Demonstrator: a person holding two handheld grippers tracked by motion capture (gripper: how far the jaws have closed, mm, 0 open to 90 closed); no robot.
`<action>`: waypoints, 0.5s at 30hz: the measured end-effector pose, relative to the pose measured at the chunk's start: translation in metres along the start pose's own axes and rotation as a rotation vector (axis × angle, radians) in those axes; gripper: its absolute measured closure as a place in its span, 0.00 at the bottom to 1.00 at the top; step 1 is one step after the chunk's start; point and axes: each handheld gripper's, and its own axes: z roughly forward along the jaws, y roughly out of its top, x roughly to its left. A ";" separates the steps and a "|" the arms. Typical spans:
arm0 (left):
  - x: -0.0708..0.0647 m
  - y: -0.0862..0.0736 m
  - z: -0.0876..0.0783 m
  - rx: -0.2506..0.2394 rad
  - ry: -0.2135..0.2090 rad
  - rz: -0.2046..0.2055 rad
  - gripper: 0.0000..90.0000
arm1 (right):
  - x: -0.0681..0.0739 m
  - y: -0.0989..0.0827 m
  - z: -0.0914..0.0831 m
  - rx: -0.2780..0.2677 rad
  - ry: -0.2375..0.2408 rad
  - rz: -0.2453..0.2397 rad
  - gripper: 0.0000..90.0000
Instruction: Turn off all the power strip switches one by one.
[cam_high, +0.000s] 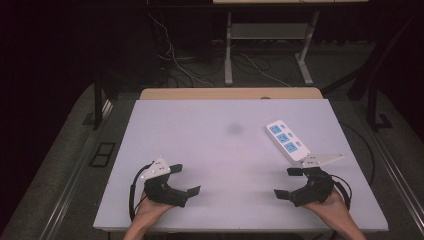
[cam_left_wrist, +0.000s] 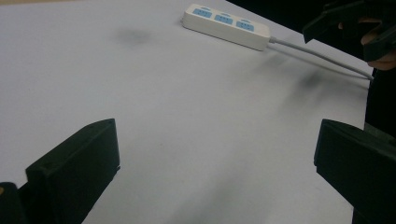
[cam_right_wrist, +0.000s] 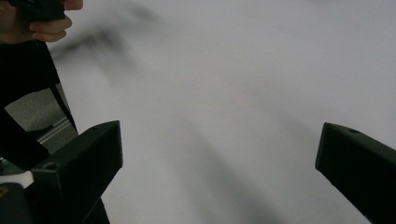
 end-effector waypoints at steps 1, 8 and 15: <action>0.000 0.000 0.000 0.000 0.000 0.000 0.00 | -0.001 0.001 -0.001 0.002 -0.001 -0.003 0.01; -0.001 0.000 0.003 0.011 -0.006 0.005 0.00 | -0.006 0.009 -0.008 0.010 -0.009 -0.006 0.01; 0.001 -0.001 0.003 0.014 -0.003 0.003 0.00 | -0.007 0.018 -0.014 0.019 -0.015 -0.022 0.01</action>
